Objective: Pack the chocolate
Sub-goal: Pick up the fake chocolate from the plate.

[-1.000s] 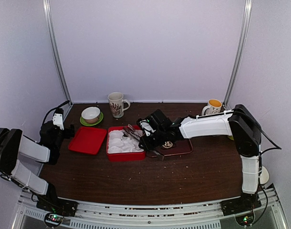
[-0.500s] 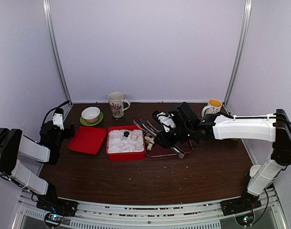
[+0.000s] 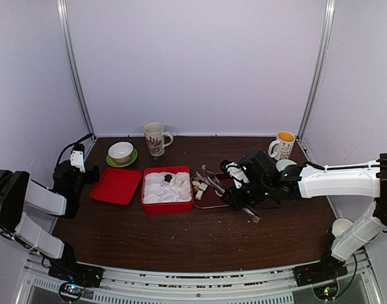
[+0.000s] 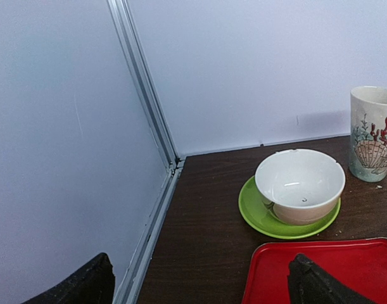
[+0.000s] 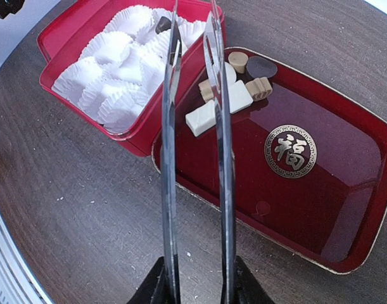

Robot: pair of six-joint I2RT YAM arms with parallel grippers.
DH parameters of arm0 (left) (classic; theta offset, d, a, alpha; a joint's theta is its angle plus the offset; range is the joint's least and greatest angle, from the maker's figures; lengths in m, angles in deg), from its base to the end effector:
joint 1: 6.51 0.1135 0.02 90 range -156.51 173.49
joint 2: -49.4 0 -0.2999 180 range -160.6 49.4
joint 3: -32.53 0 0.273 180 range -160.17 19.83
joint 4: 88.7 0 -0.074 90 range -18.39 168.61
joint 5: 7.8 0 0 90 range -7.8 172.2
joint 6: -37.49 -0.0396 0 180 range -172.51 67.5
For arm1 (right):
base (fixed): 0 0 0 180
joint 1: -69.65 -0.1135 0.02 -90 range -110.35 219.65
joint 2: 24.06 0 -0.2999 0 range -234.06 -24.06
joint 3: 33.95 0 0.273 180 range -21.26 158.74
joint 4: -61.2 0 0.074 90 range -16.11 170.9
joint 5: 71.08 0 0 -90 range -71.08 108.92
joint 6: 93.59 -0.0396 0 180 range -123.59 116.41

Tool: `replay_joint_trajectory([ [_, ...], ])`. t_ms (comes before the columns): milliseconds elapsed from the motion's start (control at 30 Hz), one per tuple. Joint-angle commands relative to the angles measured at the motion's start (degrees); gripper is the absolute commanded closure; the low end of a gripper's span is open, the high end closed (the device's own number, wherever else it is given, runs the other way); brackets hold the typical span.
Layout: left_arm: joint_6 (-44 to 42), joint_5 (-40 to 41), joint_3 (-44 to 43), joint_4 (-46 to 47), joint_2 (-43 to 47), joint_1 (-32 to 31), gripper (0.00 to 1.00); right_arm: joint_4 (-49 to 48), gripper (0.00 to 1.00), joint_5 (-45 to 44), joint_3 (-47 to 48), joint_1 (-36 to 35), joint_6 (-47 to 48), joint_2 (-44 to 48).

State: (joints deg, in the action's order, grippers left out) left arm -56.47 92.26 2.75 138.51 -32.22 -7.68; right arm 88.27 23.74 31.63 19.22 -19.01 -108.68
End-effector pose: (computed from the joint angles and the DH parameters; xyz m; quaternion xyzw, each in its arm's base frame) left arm 0.2577 0.0017 0.1864 -0.0266 0.7342 0.0809 0.6736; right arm 0.2068 0.2554 0.2413 -0.2937 0.8791 0.2357 0.2922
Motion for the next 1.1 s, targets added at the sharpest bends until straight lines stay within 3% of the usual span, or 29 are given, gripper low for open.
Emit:
replay_joint_trajectory([
  [0, -0.3, -0.6, 0.2, 2.1, 0.1, 0.3, 0.02, -1.6, 0.7, -1.9, -0.7, 0.6, -1.8, 3.2],
  [533, -0.3, -0.6, 0.2, 2.0, 0.1, 0.3, 0.02, 0.0, 0.7, 2.7, -0.1, 2.9, 1.1, 2.7],
  [1067, -0.3, -0.6, 0.1, 2.0, 0.1, 0.4, 0.02, 2.4, 0.69, 1.0, -4.2, 5.4, 2.0, 6.3],
])
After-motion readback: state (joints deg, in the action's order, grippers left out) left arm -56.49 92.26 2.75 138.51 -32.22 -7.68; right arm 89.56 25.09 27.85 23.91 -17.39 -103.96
